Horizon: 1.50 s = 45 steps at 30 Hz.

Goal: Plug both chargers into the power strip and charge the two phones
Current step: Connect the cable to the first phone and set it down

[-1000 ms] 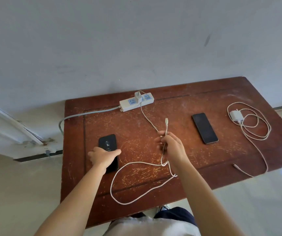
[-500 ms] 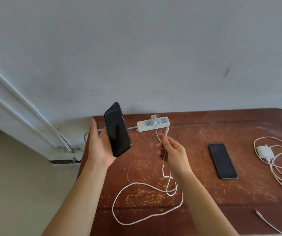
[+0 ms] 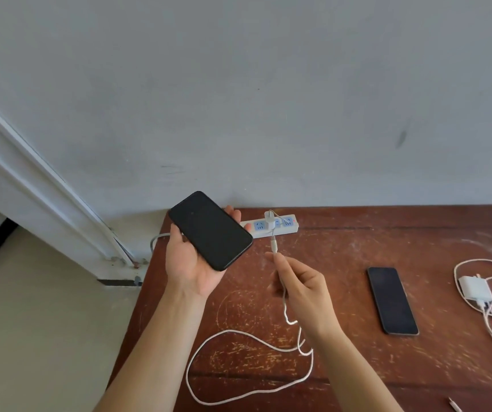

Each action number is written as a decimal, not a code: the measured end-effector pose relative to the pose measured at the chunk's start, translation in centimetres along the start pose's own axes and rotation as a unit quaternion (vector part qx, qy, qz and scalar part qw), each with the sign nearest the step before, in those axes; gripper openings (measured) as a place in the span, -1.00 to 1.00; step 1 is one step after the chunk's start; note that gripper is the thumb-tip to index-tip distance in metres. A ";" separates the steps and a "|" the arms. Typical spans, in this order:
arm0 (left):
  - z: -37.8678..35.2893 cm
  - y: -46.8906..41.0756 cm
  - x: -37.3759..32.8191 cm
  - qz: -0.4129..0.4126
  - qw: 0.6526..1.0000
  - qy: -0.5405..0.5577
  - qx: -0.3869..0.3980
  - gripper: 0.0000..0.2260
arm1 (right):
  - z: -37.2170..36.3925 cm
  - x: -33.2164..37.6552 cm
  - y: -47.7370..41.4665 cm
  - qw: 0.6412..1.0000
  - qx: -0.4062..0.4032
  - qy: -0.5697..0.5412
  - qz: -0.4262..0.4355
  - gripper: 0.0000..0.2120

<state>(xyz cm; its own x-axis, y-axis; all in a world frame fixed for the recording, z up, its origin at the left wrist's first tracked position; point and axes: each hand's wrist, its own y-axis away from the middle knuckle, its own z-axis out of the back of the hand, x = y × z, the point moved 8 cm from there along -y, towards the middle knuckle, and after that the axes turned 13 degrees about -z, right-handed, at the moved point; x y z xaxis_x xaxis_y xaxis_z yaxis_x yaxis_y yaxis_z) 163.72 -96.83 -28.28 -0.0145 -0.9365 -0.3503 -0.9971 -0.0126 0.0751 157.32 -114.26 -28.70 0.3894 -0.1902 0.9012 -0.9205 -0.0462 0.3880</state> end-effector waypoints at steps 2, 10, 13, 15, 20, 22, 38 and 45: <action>0.3 0.0 -0.1 -0.018 0.999 0.009 -0.029 -0.54 | -0.3 0.4 0.5 1.000 0.008 0.006 0.013 -0.77; 0.2 0.4 -0.6 -0.045 0.996 0.020 -0.069 -0.51 | -2.6 0.9 2.1 0.998 0.057 0.033 0.000 -0.75; -0.1 0.4 -0.7 -0.042 0.997 0.019 -0.059 -0.51 | -3.3 1.2 2.2 0.996 0.061 0.061 0.017 -0.81; -0.2 0.5 -0.7 -0.041 0.998 0.009 -0.050 -0.50 | -3.8 1.4 2.3 0.995 0.060 0.071 0.029 -0.81; -0.5 0.7 -0.8 -0.039 0.999 -0.015 -0.031 -0.52 | -4.3 1.5 2.2 0.995 0.053 0.073 0.035 -0.73; -0.4 0.5 -0.8 -0.040 0.999 -0.020 -0.031 -0.50 | -4.3 1.5 2.1 0.995 0.050 0.081 0.034 -0.71; -0.5 -0.3 -1.3 -0.014 0.986 -0.168 0.013 -0.39 | -4.4 0.6 1.6 0.993 0.085 0.073 -0.028 -0.66; -0.2 -0.4 -1.2 -0.012 0.985 -0.172 0.016 -0.38 | -4.4 0.5 1.8 0.996 0.067 0.051 -0.038 -0.70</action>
<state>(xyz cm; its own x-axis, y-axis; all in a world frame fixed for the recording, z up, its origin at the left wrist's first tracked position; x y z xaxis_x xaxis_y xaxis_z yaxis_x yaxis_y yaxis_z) 164.14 -95.81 -27.72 -0.0101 -0.7622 -0.6472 -0.9993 -0.0164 0.0349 156.01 -110.08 -26.68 0.4537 -0.0814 0.8874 -0.8814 -0.1877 0.4334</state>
